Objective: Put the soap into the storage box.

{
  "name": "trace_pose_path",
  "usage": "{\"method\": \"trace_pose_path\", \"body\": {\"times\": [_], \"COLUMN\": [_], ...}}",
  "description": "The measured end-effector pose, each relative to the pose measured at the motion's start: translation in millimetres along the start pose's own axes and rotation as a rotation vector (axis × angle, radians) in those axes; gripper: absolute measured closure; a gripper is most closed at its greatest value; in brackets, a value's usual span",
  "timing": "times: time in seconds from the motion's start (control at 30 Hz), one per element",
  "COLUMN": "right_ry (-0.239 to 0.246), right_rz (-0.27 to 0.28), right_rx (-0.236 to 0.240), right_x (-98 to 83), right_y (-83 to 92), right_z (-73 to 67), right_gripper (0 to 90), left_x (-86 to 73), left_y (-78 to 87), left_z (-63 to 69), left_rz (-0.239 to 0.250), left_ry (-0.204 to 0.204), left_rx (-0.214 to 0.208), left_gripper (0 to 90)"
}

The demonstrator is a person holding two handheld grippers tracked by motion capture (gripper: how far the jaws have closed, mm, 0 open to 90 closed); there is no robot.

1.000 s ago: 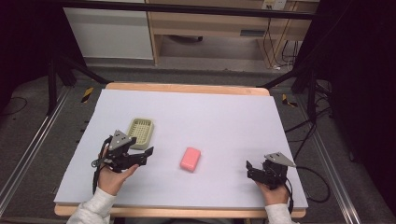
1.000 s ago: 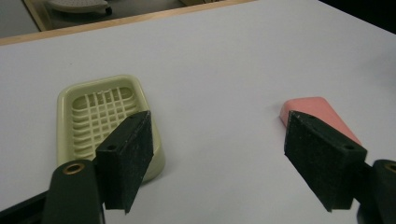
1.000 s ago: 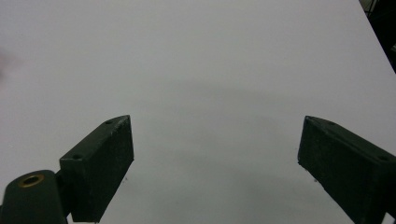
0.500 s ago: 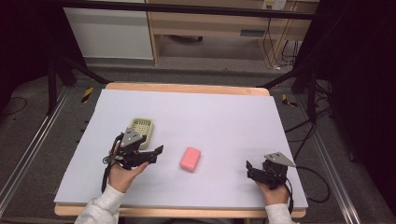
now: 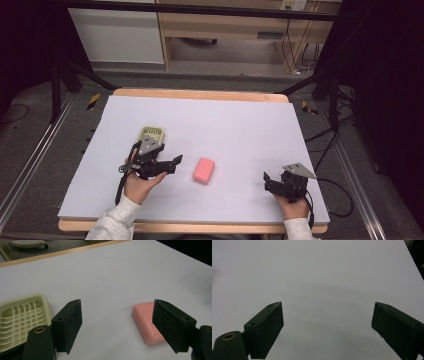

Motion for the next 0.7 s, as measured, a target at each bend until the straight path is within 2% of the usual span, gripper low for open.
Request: {"method": "trace_pose_path", "body": {"times": [0.23, 0.7], "right_ry": [0.001, 0.006], "right_rz": [0.001, 0.004], "right_rx": [0.000, -0.004], "right_x": [0.3, 0.9], "right_y": [0.2, 1.0], "right_z": [-0.2, -0.4], "right_gripper": [10.8, 10.7], "left_x": [1.2, -3.2], "left_y": [-10.4, -28.4], "left_z": [12.0, 28.9], "left_rz": [-0.019, -0.053], "left_ry": [-0.027, -0.035], "left_rx": [-0.012, -0.036], "left_gripper": [23.4, 23.3]}}
Point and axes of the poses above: each handheld gripper's, and its own axes: y roughly backward along the jaws, x roughly out of its top, z roughly to its right, the point moved 9 cm from there along -y, roughly forward along the jaws, and after that the axes turned 1 degree about y, right-handed, at the moved point
